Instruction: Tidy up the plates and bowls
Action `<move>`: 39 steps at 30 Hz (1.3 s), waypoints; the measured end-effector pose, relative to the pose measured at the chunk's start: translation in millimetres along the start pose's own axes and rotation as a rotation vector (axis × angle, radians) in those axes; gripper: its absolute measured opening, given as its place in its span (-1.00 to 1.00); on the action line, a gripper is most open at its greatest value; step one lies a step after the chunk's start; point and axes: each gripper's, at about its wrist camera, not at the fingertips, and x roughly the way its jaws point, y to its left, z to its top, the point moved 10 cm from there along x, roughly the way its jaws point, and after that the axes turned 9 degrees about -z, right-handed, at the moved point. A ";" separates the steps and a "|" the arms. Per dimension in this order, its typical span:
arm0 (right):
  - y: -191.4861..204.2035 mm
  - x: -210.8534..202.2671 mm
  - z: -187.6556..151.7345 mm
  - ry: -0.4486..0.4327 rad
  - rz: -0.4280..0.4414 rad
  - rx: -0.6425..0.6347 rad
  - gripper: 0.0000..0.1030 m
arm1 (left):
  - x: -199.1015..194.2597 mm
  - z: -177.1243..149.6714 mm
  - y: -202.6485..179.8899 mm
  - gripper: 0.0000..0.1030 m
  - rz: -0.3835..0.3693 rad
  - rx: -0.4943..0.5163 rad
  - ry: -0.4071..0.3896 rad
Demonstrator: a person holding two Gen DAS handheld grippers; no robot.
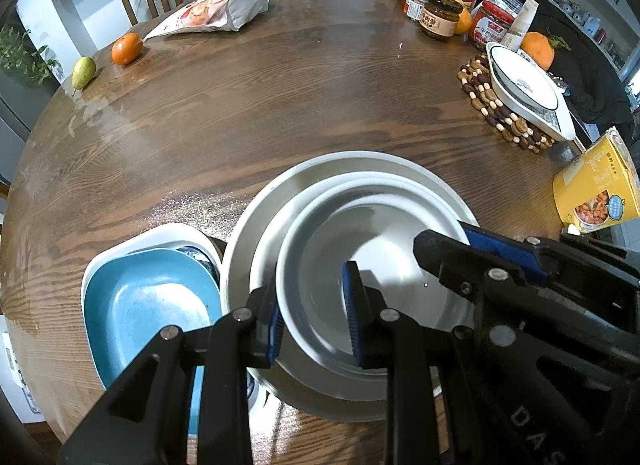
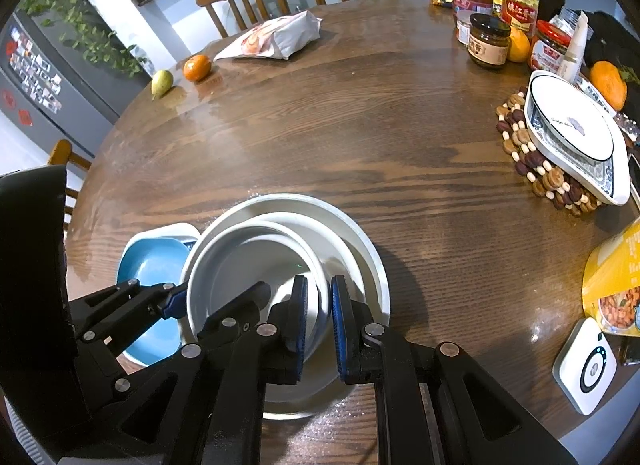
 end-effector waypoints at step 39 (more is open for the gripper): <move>-10.7 -73.0 17.4 -0.192 0.007 0.059 -0.18 | -67.6 24.4 -22.3 0.14 -0.029 0.047 -0.182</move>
